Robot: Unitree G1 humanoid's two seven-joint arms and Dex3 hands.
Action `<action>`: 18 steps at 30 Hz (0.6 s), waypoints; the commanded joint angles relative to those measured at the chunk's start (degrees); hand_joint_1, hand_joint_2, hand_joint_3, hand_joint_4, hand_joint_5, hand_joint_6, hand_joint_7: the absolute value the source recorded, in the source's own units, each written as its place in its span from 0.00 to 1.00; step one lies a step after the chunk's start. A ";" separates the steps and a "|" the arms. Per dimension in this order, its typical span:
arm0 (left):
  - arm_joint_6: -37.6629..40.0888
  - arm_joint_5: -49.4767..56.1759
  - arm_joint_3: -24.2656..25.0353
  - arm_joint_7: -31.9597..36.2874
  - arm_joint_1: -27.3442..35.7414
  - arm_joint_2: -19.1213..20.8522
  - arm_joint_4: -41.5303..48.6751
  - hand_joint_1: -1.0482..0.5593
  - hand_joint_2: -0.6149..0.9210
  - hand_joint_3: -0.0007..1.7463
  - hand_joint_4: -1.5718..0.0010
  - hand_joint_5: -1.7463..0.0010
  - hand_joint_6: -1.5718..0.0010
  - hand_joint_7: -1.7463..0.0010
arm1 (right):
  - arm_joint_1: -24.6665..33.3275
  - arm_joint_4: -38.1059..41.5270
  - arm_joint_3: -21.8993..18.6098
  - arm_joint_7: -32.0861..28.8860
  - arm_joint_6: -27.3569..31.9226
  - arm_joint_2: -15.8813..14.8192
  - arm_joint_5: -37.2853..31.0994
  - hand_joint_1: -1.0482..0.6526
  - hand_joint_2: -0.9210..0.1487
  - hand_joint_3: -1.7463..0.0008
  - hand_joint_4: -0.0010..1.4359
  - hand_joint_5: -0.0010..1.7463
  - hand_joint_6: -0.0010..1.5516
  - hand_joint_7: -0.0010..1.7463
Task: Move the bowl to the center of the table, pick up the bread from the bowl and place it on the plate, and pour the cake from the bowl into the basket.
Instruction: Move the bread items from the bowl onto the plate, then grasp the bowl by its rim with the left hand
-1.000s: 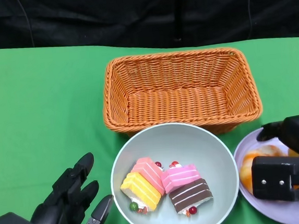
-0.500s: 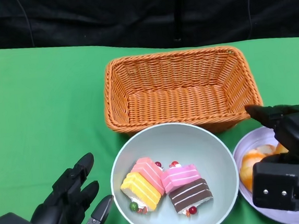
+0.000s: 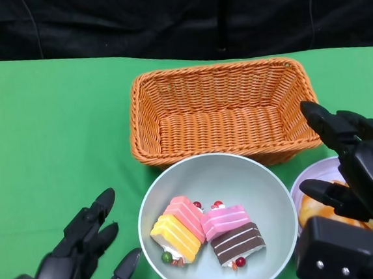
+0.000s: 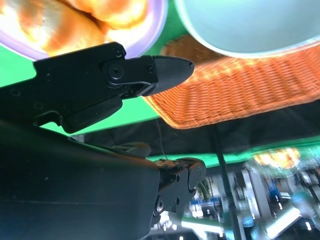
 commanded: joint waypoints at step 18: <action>-51.48 23.70 6.69 -1.06 -9.80 22.49 17.48 0.33 1.00 0.12 0.86 0.67 0.72 0.96 | 14.47 -1.06 -5.83 -9.18 -30.21 13.79 36.30 0.48 0.13 0.66 0.28 0.75 0.15 0.67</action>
